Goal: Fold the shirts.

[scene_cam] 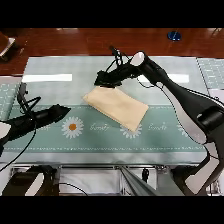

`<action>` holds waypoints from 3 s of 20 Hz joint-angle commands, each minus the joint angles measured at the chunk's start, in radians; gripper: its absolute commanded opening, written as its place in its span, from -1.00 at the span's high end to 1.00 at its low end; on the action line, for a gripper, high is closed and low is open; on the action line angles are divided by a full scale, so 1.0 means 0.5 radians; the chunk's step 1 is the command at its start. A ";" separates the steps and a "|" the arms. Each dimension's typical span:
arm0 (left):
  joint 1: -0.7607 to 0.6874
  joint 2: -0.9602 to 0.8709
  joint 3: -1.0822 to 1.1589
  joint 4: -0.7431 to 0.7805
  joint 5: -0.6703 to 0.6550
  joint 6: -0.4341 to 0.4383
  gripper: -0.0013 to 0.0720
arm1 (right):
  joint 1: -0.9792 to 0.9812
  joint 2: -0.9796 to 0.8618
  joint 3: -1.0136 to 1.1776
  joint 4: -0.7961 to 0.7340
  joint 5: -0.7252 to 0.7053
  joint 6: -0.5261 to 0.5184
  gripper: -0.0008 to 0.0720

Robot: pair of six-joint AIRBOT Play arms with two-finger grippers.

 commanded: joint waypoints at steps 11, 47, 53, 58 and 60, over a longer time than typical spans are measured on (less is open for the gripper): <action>-0.029 -0.066 -0.047 -0.018 0.110 0.001 0.89 | -0.740 1.858 -1.514 -1.764 -0.098 0.873 -0.13; -0.028 -0.066 -0.050 -0.017 0.194 0.000 0.89 | -0.826 0.790 0.080 -0.508 0.610 0.120 0.93; -0.028 -0.066 -0.050 -0.016 0.146 0.008 0.89 | -1.495 0.800 0.392 -0.388 1.108 0.274 0.93; -0.029 -0.066 -0.052 -0.017 0.138 0.008 0.89 | -2.011 0.916 0.391 -0.407 1.360 0.456 0.93; -0.028 -0.066 -0.052 -0.017 0.127 0.008 0.89 | -2.146 0.977 0.391 -0.587 1.531 0.473 0.93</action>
